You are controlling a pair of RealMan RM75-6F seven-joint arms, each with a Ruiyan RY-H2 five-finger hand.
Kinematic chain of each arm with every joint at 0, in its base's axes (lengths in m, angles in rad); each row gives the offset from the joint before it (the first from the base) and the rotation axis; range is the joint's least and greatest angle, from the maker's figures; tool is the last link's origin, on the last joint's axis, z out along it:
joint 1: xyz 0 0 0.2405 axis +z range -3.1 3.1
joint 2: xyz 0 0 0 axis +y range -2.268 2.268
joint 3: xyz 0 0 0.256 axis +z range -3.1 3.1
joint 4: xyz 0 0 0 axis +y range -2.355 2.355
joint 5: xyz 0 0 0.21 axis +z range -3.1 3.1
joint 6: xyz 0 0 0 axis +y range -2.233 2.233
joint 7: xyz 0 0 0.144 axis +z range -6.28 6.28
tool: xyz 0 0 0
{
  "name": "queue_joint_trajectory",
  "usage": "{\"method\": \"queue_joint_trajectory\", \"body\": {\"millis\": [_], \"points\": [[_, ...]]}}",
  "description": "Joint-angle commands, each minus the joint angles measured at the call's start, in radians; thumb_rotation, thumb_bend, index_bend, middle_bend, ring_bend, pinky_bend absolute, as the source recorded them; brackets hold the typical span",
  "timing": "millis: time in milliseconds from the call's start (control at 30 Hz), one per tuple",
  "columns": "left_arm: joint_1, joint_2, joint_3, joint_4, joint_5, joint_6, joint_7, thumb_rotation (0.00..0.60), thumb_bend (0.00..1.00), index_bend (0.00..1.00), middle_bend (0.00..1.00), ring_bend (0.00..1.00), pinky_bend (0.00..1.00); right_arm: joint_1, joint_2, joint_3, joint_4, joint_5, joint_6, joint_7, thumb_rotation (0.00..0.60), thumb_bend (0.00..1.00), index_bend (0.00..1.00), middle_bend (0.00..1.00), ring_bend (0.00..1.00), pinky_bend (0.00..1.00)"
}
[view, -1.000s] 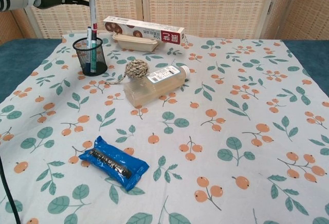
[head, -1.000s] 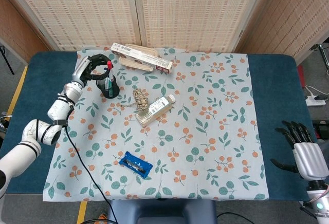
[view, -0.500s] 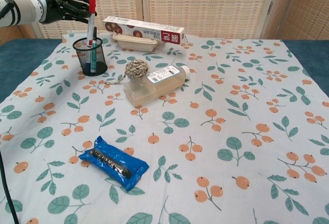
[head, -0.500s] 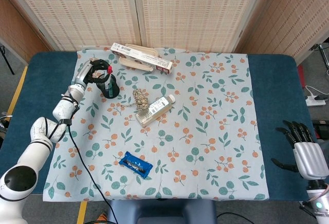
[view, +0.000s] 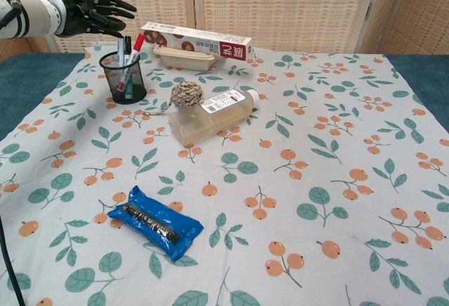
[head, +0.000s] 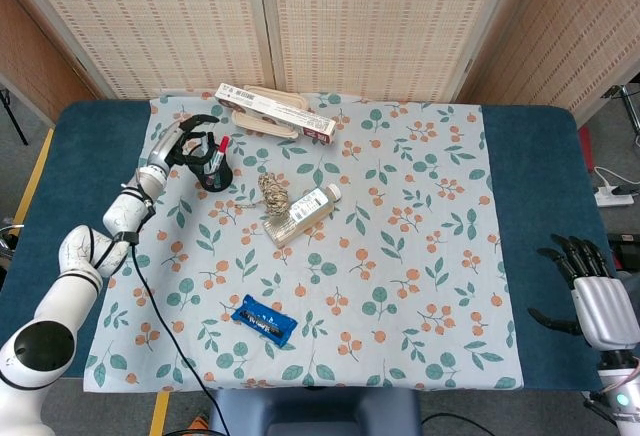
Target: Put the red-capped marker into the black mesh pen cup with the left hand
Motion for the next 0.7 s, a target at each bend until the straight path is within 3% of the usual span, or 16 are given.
{"method": "queue_joint_trajectory", "body": {"millis": [33, 100, 200, 300, 367, 400, 467, 567, 633, 700], "points": [[-0.002, 0.001, 0.000, -0.002, -0.016, -0.013, 0.000, 0.600, 0.42, 0.05, 0.00, 0.00, 0.07, 0.000, 0.003, -0.001, 0.001, -0.004, 0.001, 0.010, 0.600, 0.00, 0.22, 0.08, 0.05, 0.00], [0.000, 0.001, -0.012, 0.004, -0.033, 0.000, 0.022, 0.600, 0.42, 0.05, 0.00, 0.00, 0.07, 0.000, 0.003, -0.001, 0.001, -0.005, 0.000, 0.015, 0.600, 0.00, 0.22, 0.08, 0.05, 0.00], [0.012, 0.007, -0.034, 0.028, -0.058, 0.074, 0.159, 0.600, 0.42, 0.06, 0.00, 0.00, 0.07, 0.002, 0.004, -0.003, 0.004, -0.010, -0.003, 0.029, 0.600, 0.00, 0.22, 0.08, 0.05, 0.00], [0.049, 0.026, -0.065, 0.034, -0.088, 0.229, 0.467, 0.600, 0.42, 0.14, 0.05, 0.00, 0.11, 0.004, 0.007, -0.006, 0.003, -0.024, -0.003, 0.053, 0.600, 0.00, 0.22, 0.08, 0.05, 0.00], [0.100, 0.087, -0.061, -0.053, -0.081, 0.376, 0.732, 0.600, 0.41, 0.17, 0.07, 0.00, 0.14, 0.004, 0.011, -0.010, 0.005, -0.039, 0.003, 0.071, 0.600, 0.00, 0.22, 0.08, 0.05, 0.00], [0.131, 0.125, -0.062, -0.120, -0.080, 0.447, 0.859, 0.600, 0.41, 0.19, 0.07, 0.00, 0.14, 0.003, 0.013, -0.011, 0.006, -0.042, 0.005, 0.076, 0.600, 0.00, 0.22, 0.08, 0.05, 0.00], [0.228, 0.237, -0.074, -0.362, -0.094, 0.622, 1.198, 0.600, 0.41, 0.21, 0.09, 0.00, 0.14, 0.002, 0.015, -0.012, 0.010, -0.044, 0.006, 0.079, 0.600, 0.00, 0.22, 0.08, 0.05, 0.00], [0.403, 0.406, -0.087, -0.863, -0.165, 0.836, 1.721, 0.600, 0.42, 0.22, 0.12, 0.00, 0.14, 0.005, 0.016, -0.017, 0.011, -0.054, 0.003, 0.086, 0.600, 0.00, 0.22, 0.08, 0.05, 0.00], [0.506, 0.487, -0.059, -1.147, -0.201, 0.941, 1.979, 0.600, 0.42, 0.23, 0.12, 0.01, 0.14, 0.008, 0.018, -0.023, 0.010, -0.068, -0.001, 0.094, 0.600, 0.00, 0.22, 0.08, 0.05, 0.00], [0.577, 0.519, -0.021, -1.275, -0.201, 1.014, 2.100, 0.600, 0.42, 0.22, 0.13, 0.01, 0.14, 0.010, 0.019, -0.028, 0.008, -0.081, -0.002, 0.093, 0.600, 0.00, 0.22, 0.08, 0.05, 0.00]]}}
